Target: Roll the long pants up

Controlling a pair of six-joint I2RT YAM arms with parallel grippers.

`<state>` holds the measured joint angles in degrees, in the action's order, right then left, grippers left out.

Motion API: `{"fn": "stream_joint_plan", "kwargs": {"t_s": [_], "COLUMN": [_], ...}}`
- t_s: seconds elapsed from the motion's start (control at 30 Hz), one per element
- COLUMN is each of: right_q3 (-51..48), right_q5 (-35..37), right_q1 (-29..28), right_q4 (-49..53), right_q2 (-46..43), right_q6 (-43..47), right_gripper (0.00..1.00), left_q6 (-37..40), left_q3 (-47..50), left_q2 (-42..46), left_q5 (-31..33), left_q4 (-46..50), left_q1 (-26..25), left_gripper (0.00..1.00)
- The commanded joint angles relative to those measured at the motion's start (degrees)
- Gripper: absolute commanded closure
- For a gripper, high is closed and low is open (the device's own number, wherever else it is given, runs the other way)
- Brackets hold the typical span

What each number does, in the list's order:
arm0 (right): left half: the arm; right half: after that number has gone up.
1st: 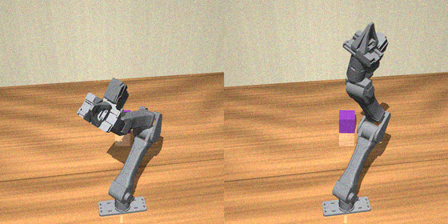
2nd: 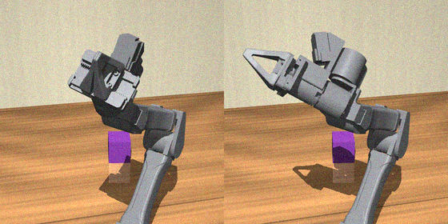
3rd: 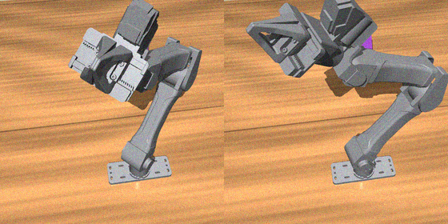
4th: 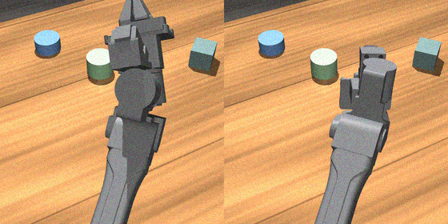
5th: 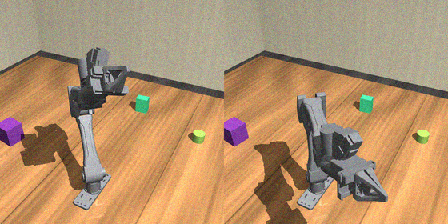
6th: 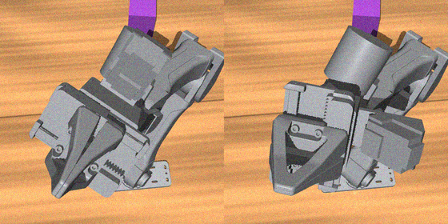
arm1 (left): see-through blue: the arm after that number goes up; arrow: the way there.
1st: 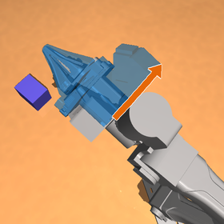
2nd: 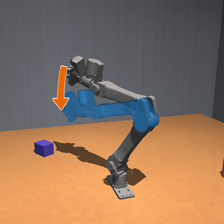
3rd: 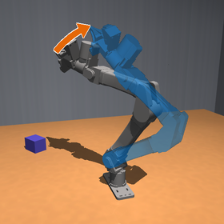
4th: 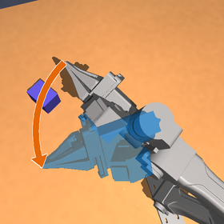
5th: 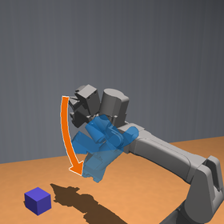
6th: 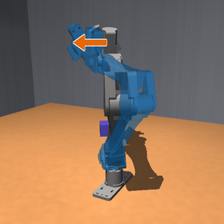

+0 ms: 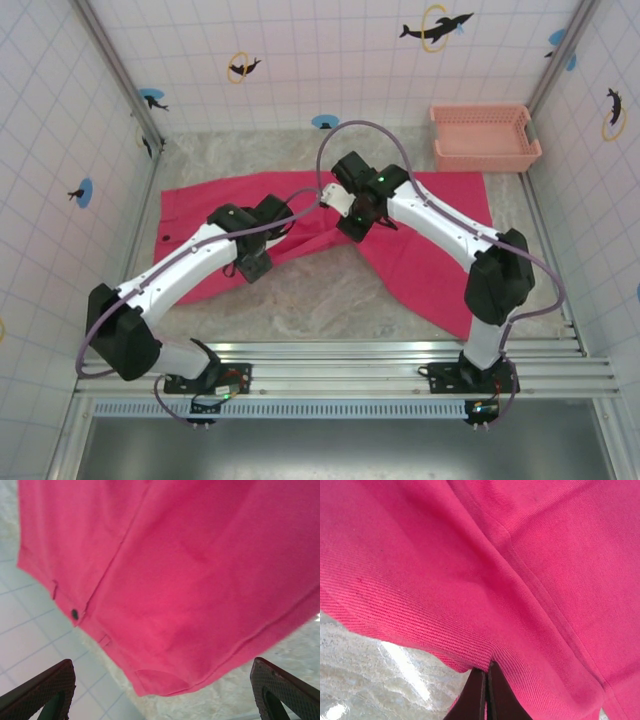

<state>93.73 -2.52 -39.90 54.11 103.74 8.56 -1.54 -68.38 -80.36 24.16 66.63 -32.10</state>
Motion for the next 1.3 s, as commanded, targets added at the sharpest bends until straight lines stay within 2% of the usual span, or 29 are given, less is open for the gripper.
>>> {"fn": "stream_joint_plan", "kwargs": {"t_s": [0.0,0.23,0.33,0.47,0.57,0.6,0.63,0.67,0.7,0.73,0.83,1.07,1.27], "right_q3": [3.2,5.4,6.9,8.3,8.7,8.5,8.3,8.0,7.7,7.4,6.3,6.5,14.9], "right_q5": [-2.1,-3.7,-4.4,-5.1,-5.8,-6.0,-6.2,-6.3,-6.4,-6.6,-6.8,-6.7,-7.2], "right_q1": [1.0,2.5,3.0,3.6,4.2,4.4,4.7,4.9,5.2,5.5,6.1,8.5,12.4], "right_q4": [1.0,0.6,0.3,0.0,-0.2,-0.2,-0.3,-0.3,-0.2,-0.3,0.2,1.7,5.1], "right_q2": [1.3,3.7,4.6,5.1,4.9,4.8,4.6,4.6,4.5,4.4,4.1,5.6,12.7], "right_q6": [-1.0,-2.3,-3.0,-3.8,-4.1,-4.1,-4.1,-4.1,-4.1,-4.1,-3.5,-2.3,-0.9], "right_gripper": [1.0,1.0,1.0,1.0,1.0,1.0,1.0,1.0,1.0,1.0,1.0,1.0,1.0], "left_q6": [-0.5,-2.3,-3.1,-4.0,-5.2,-5.2,-7.1,-7.1,-7.4,-8.1,-6.1,6.5,16.4], "left_q3": [1.0,0.8,1.0,1.1,0.7,0.9,1.0,1.1,0.9,0.1,-3.8,-21.1,-32.5], "left_q2": [-0.8,-1.4,-2.5,-6.6,-11.3,-12.8,-14.3,-15.2,-15.9,-16.1,-14.6,-15.9,-23.8], "left_q5": [-6.9,-15.0,-15.6,-13.1,-6.8,-4.8,-3.9,-4.1,-3.8,-2.3,-0.6,7.0,8.7], "left_q4": [0.3,0.8,0.8,0.8,1.9,1.7,1.5,1.1,0.9,1.2,3.1,10.0,5.1], "left_q1": [-0.6,-1.2,-1.7,-1.7,-1.5,-1.1,0.1,1.5,2.9,4.7,5.9,10.7,16.8], "left_gripper": [0.08,0.08,0.08,0.08,0.17,0.24,0.35,0.58,0.97,1.0,1.0,1.0,1.0]}}
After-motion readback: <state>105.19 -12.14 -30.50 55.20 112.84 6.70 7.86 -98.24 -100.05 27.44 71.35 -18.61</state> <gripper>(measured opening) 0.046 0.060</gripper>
